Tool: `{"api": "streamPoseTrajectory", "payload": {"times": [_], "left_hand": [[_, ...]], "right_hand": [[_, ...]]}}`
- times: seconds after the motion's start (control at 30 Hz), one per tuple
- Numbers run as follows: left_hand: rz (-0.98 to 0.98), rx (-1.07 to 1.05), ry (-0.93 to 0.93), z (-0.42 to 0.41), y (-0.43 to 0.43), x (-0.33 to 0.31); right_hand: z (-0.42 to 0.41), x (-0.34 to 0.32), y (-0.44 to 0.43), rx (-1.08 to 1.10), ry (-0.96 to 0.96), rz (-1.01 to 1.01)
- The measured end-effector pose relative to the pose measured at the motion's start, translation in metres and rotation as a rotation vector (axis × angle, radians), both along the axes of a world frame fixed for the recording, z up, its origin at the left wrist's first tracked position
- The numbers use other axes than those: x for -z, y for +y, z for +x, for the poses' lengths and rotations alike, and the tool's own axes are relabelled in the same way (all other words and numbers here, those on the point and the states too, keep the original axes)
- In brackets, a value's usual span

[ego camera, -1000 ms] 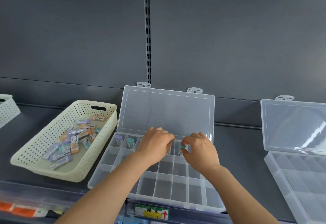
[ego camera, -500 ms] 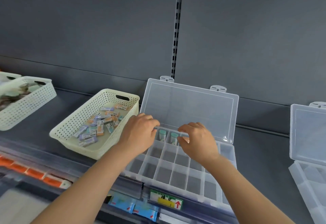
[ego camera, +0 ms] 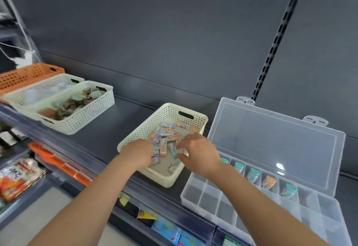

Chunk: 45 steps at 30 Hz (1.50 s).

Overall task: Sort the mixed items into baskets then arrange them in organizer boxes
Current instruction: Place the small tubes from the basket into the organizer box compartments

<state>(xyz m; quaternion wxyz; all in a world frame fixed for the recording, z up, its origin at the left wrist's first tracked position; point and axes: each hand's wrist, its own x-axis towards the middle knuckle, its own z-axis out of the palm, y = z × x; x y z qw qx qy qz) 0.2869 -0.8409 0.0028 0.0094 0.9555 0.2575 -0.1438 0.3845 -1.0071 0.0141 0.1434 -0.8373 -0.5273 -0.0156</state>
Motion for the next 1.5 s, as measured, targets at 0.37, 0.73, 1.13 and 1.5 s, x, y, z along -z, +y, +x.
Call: {"api": "streamPoseTrajectory", "payload": {"times": [0.37, 0.73, 1.13, 1.5], "left_hand": [[-0.145, 0.055, 0.127, 0.019, 0.04, 0.031], [-0.687, 0.05, -0.312, 0.018, 0.057, 0.016], [-0.911, 0.229, -0.638, 0.048, -0.051, -0.021], [-0.869, 0.467, -0.855, 0.093, -0.204, -0.033]], "right_hand": [[0.001, 0.027, 0.1, -0.056, -0.178, -0.465], [0.021, 0.017, 0.084, 0.275, 0.031, -0.111], [0.022, -0.021, -0.043, 0.438, 0.207, 0.486], [0.041, -0.017, -0.212, 0.657, 0.149, 0.549]]}}
